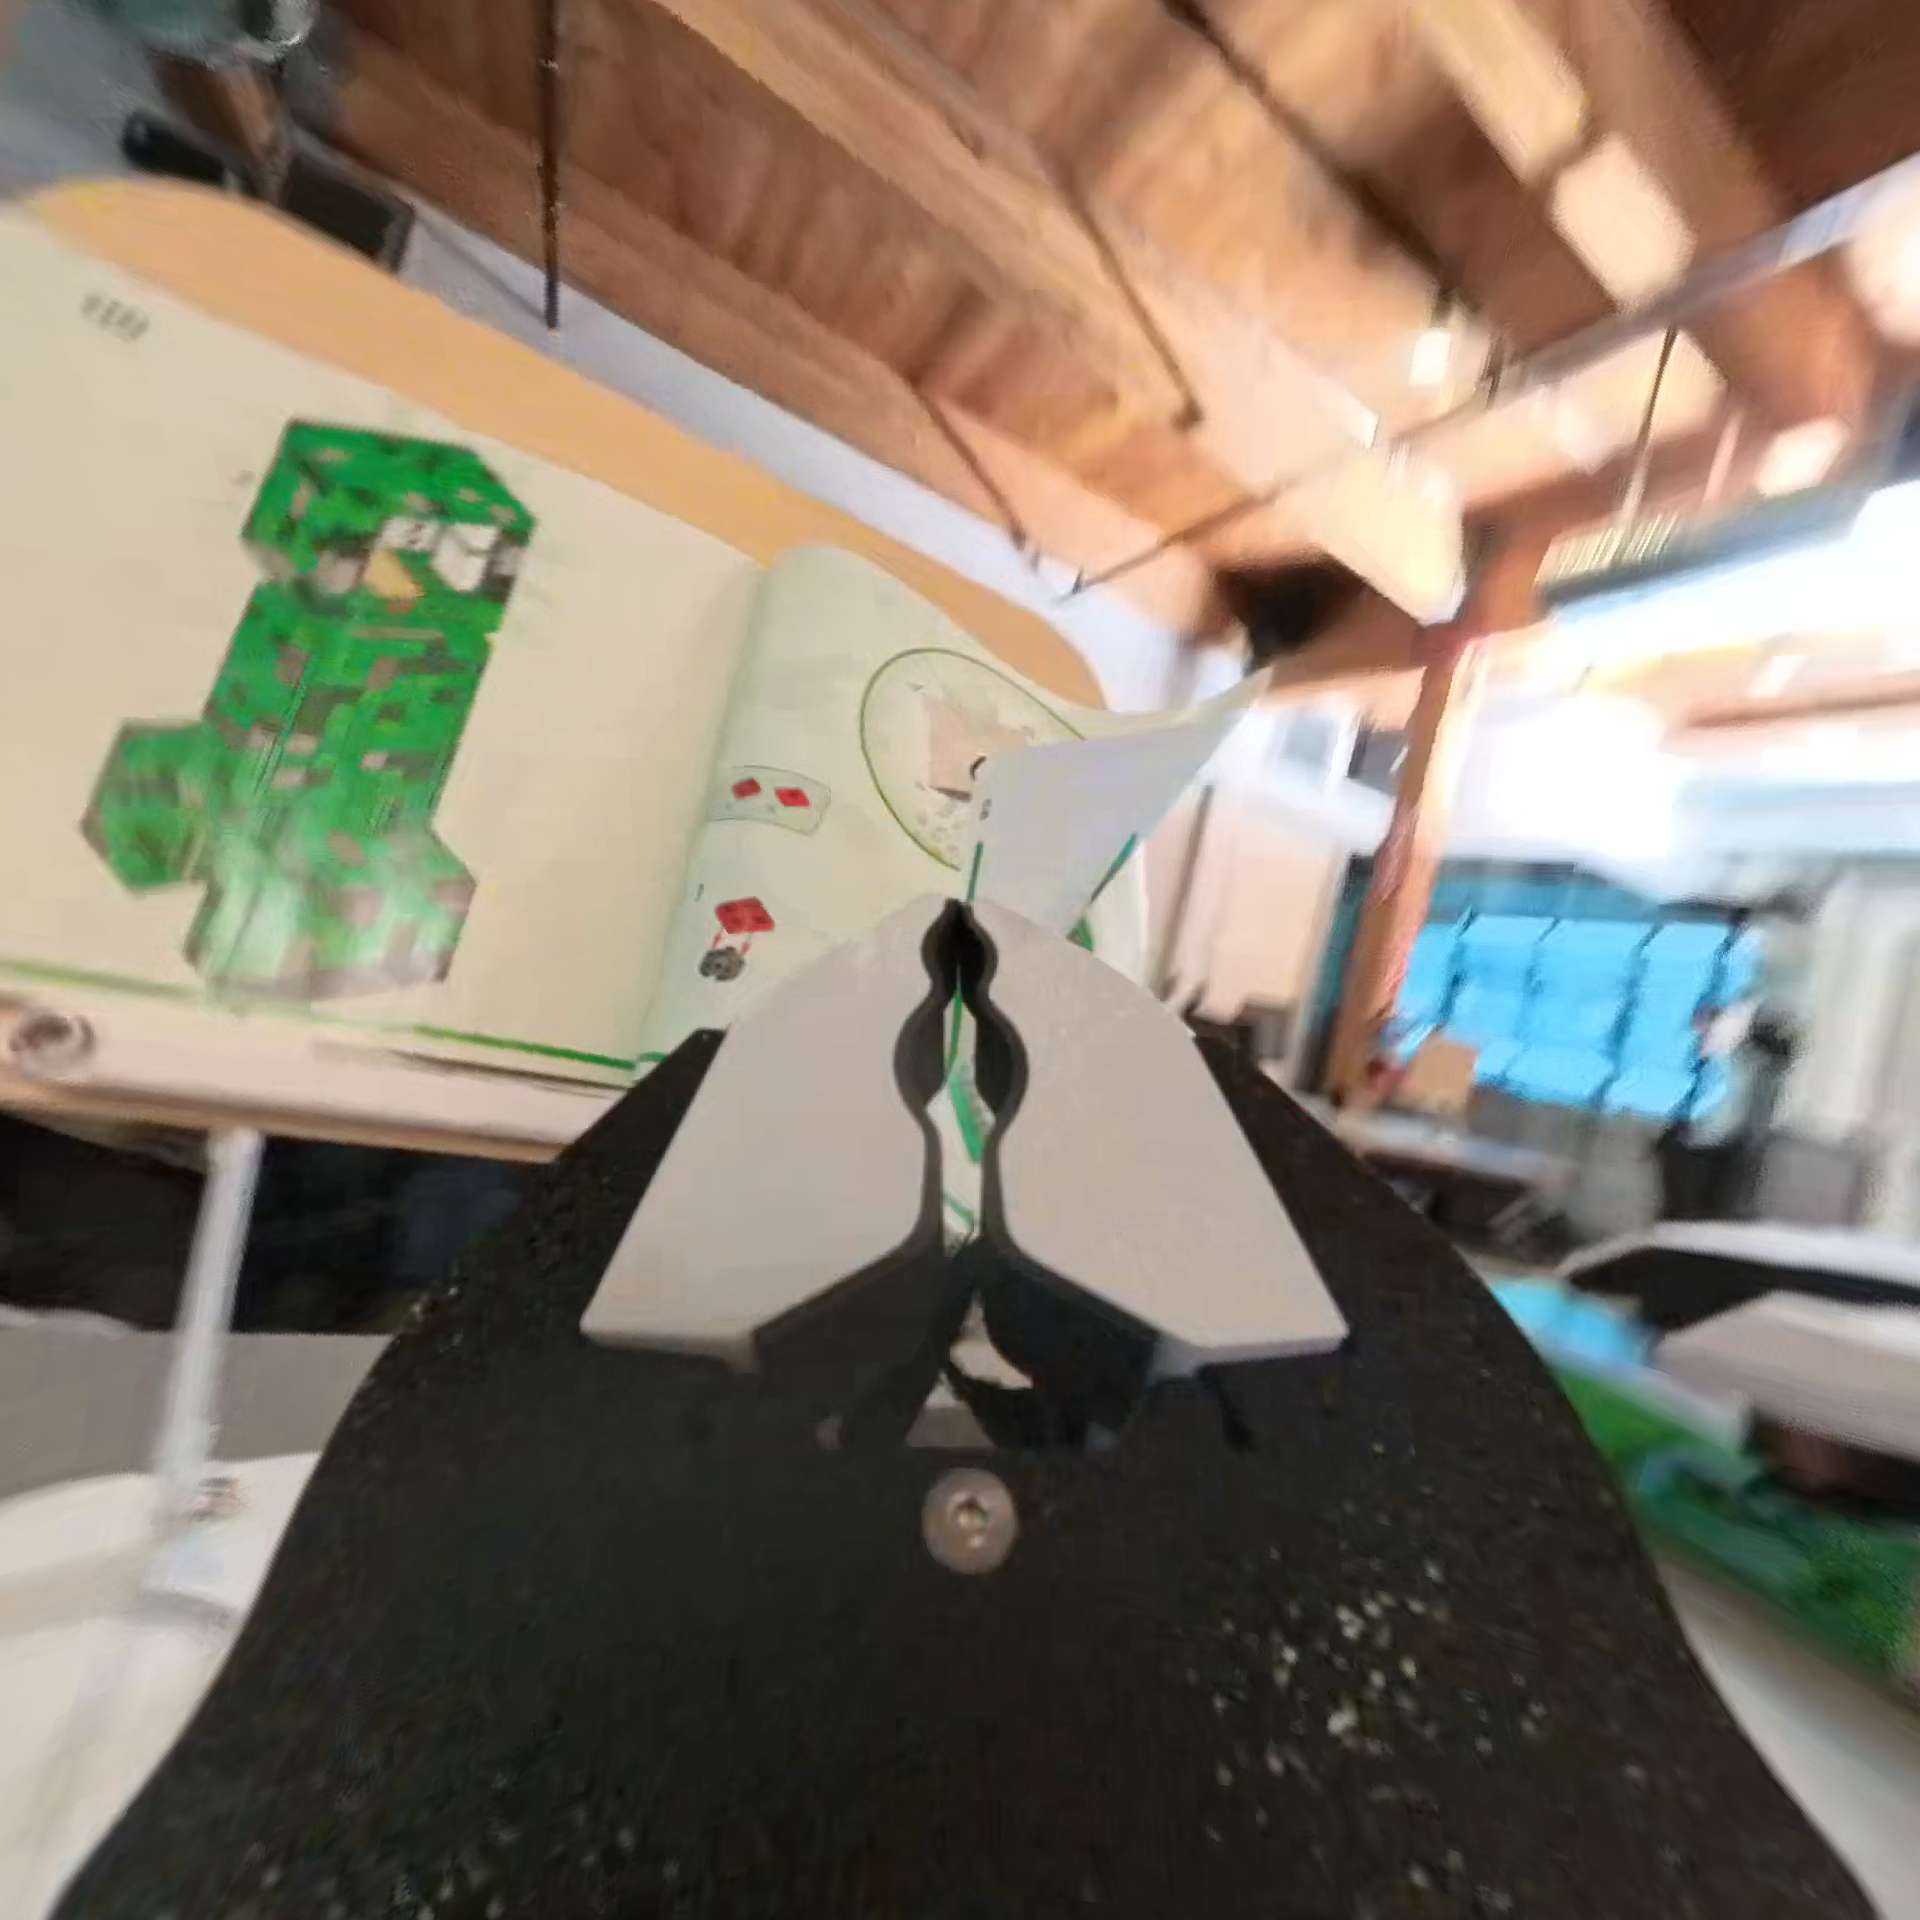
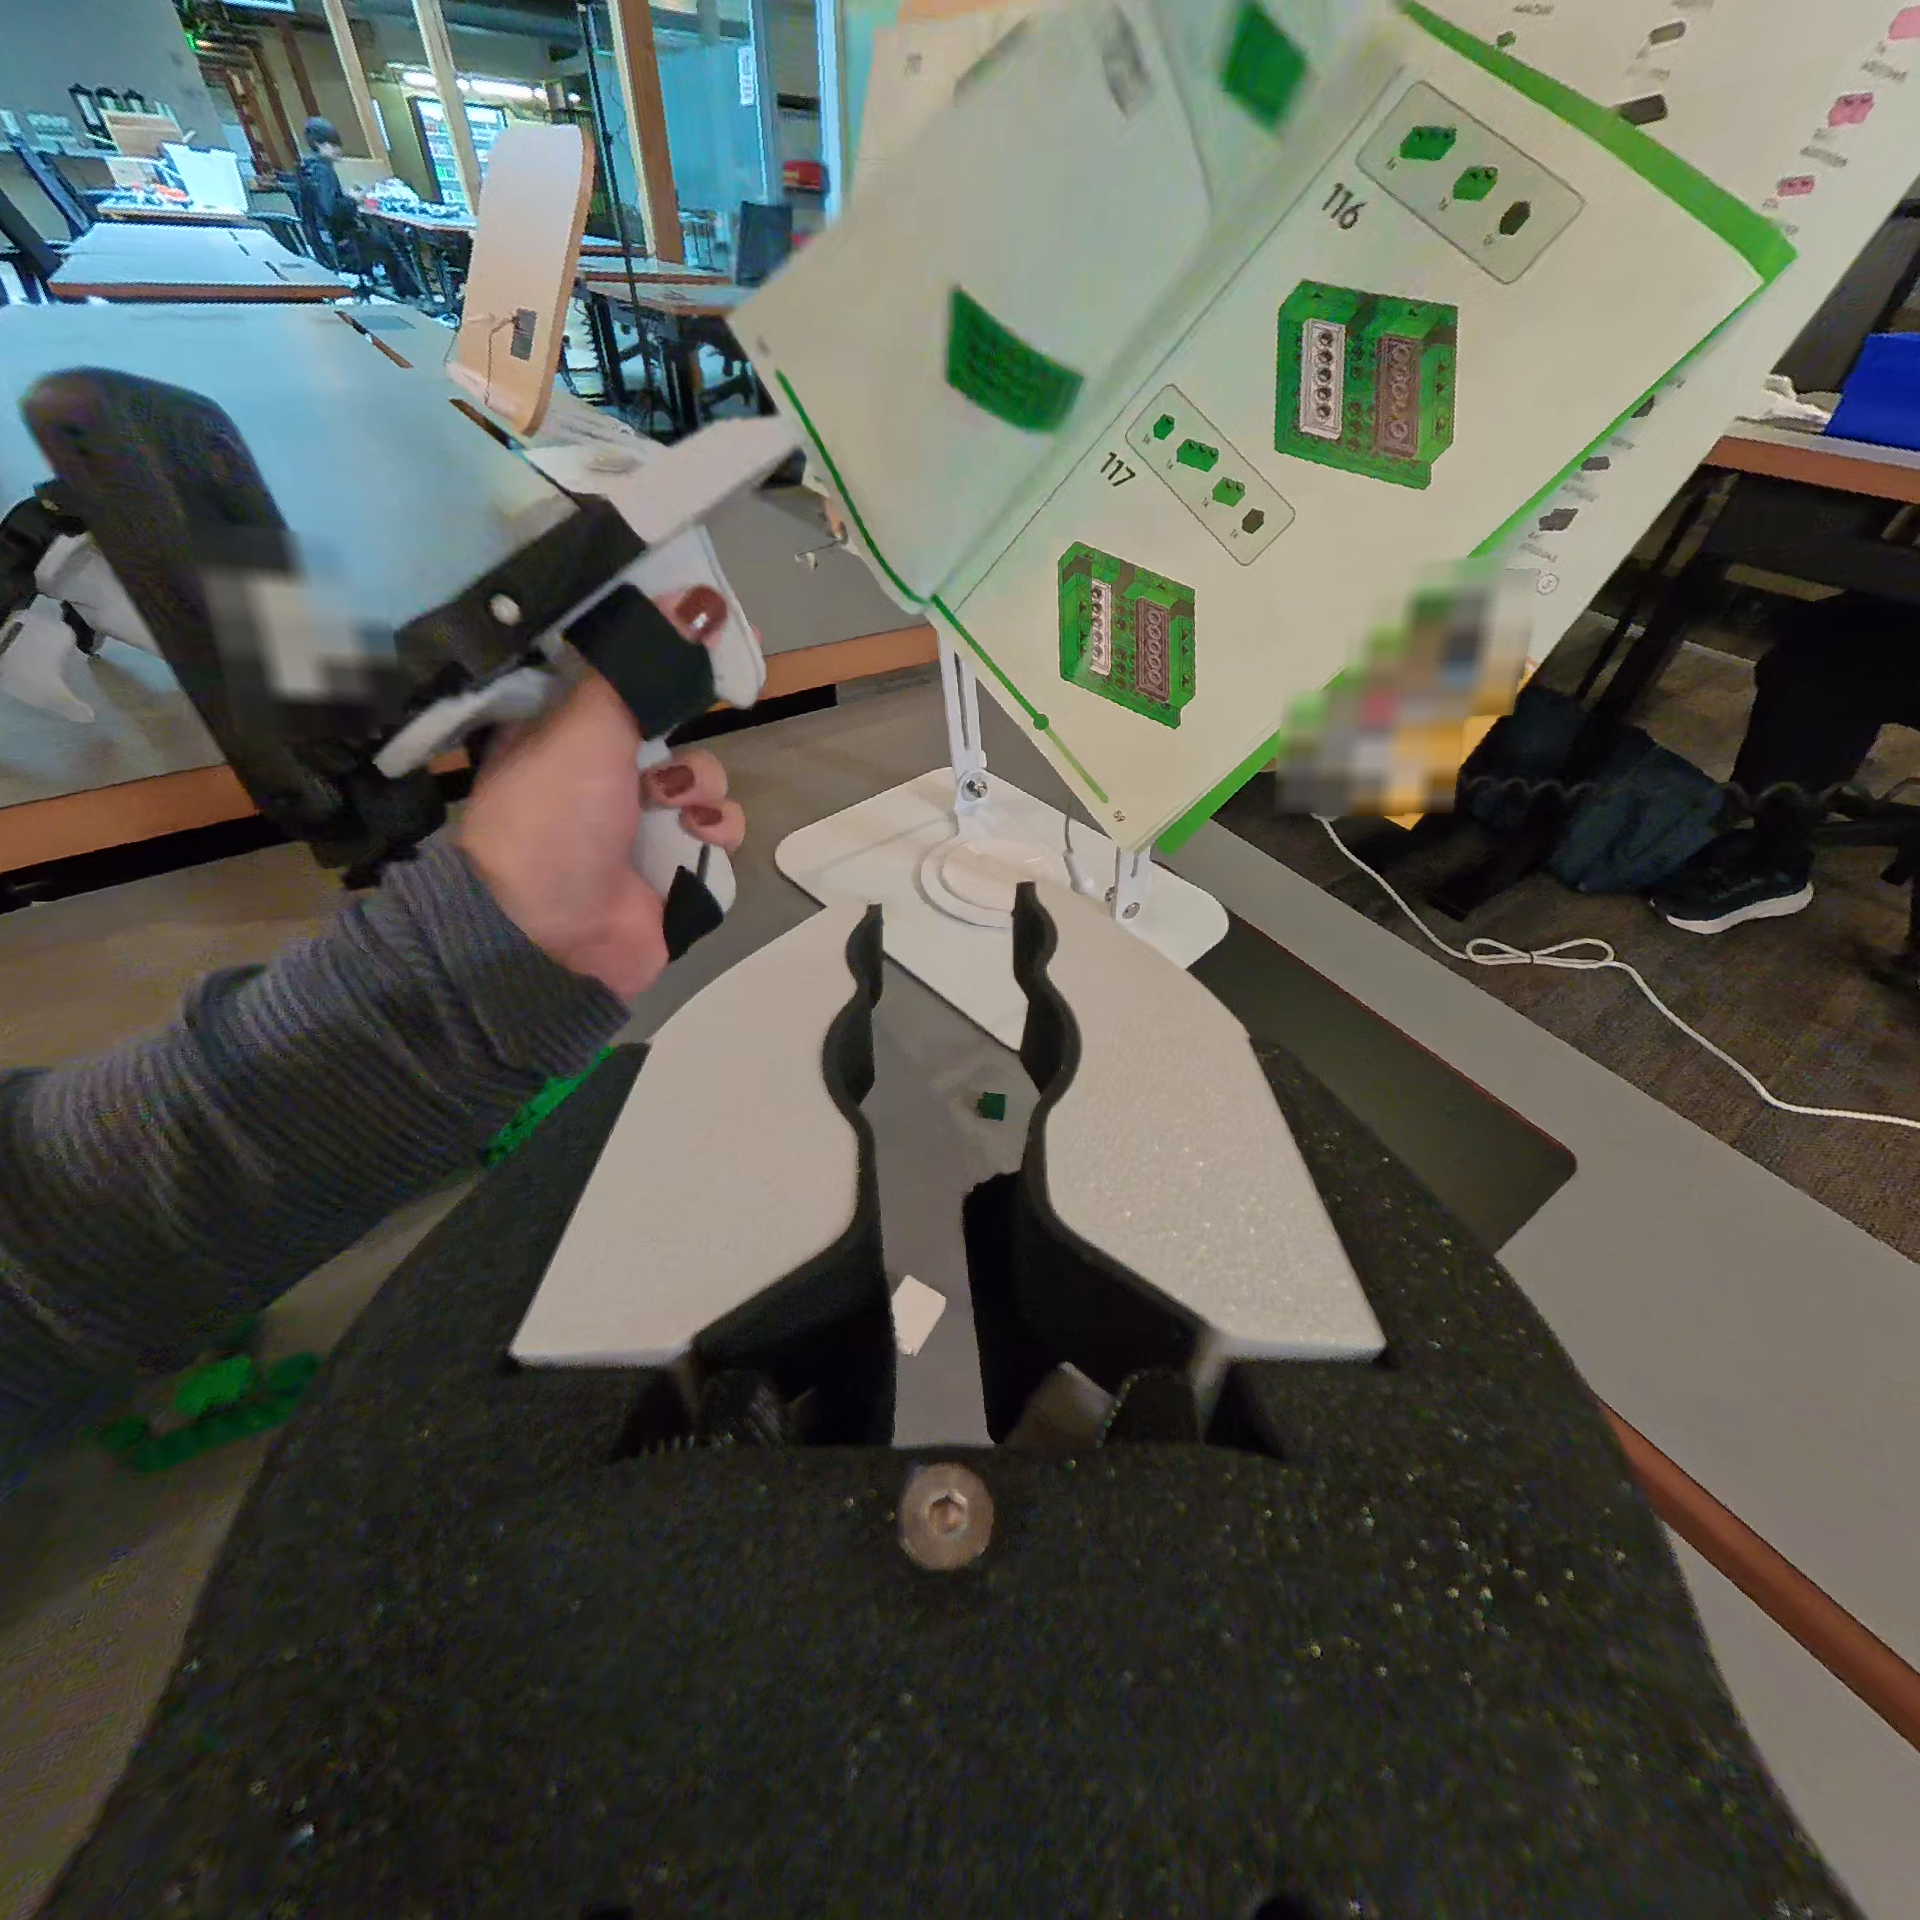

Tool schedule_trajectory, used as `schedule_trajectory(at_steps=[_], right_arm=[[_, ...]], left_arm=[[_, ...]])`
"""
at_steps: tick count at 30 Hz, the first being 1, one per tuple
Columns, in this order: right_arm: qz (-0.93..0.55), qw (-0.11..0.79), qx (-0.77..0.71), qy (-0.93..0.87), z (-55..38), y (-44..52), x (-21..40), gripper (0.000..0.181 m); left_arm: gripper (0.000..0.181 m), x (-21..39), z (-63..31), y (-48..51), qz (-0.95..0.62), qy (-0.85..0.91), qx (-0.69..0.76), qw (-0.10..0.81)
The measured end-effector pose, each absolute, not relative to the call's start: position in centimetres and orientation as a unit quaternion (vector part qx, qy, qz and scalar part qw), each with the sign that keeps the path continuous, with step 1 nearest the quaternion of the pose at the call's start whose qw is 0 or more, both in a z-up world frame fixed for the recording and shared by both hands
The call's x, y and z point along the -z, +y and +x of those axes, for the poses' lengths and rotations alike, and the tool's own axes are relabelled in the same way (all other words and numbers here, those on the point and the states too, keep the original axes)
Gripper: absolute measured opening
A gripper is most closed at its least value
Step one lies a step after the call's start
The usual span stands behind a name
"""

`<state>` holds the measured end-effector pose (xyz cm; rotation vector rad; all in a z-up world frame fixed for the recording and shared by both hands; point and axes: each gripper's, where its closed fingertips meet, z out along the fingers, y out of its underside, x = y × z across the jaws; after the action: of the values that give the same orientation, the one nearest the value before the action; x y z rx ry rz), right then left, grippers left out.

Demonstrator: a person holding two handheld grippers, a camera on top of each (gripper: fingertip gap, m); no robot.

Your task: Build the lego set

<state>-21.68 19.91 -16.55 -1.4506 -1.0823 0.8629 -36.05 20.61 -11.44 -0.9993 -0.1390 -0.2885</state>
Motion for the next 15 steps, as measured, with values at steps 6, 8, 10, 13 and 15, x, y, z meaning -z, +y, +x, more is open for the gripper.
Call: schedule_trajectory(at_steps=[6,8,10,13,15], right_arm=[[-0.613,0.535,-0.371,-0.448,-21.5,20.1,16.5,0.025],[-0.611,0.535,-0.369,-0.451,-21.6,20.0,16.6,0.025],[-0.610,0.535,-0.367,-0.455,-21.7,19.8,16.6,0.025],[-0.609,0.535,-0.365,-0.458,-21.9,19.7,16.6,0.025],[-0.609,0.535,-0.364,-0.459,-21.9,19.7,16.6,0.025]], left_arm=[[0.000,12.9,-30.2,22.9,-0.548,0.122,-0.059,0.825],[0.000,13.1,-29.4,23.3,-0.554,0.151,-0.096,0.813],[0.000,13.5,-29.3,23.9,-0.566,0.162,-0.137,0.796],[0.000,14.5,-29.5,24.9,-0.590,0.186,-0.227,0.752],[0.000,15.2,-28.4,25.4,-0.590,0.228,-0.255,0.731]])
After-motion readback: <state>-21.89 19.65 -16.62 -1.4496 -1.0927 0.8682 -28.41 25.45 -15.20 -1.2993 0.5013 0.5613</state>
